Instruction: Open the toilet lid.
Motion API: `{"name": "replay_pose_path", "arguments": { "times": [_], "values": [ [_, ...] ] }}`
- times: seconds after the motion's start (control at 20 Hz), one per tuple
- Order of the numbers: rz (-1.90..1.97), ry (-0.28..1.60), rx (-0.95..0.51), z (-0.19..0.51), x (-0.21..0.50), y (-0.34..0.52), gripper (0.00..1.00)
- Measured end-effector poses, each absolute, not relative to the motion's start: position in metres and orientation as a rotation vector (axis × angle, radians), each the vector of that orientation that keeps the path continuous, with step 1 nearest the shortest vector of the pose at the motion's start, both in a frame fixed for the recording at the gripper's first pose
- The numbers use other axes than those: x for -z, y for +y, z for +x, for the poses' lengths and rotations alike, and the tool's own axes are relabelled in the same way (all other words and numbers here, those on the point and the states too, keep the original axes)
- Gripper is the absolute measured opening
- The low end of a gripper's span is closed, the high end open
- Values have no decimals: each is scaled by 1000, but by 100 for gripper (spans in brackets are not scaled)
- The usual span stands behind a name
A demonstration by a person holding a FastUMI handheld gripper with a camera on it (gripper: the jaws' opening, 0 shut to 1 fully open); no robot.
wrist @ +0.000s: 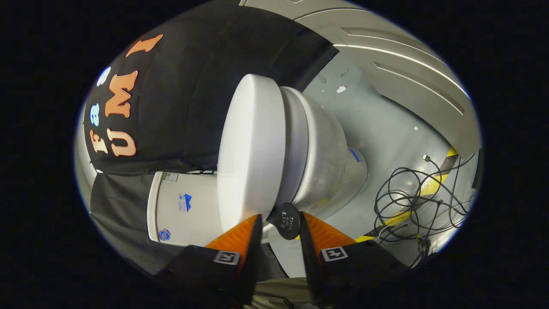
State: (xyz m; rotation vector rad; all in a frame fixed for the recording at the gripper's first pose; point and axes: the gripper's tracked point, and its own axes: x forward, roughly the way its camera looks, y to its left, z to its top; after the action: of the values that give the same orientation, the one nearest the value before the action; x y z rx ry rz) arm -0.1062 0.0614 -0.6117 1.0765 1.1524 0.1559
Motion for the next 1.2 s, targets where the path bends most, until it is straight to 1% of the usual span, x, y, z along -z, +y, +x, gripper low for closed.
{"name": "replay_pose_path", "arguments": {
  "times": [0.1,0.25,0.3,0.4,0.5,0.6,1.2],
  "values": [
    [1098,1134,-128,-106,611,61,36],
    [1176,1119,-94,-101,607,62,17],
    [1209,1131,-70,-106,600,60,15],
    [1191,1145,-33,-103,601,59,9],
    [1123,1131,-6,-94,603,61,8],
    [1098,1122,-10,-92,593,60,8],
    [880,1001,-88,-66,477,94,8]
  ]
}}
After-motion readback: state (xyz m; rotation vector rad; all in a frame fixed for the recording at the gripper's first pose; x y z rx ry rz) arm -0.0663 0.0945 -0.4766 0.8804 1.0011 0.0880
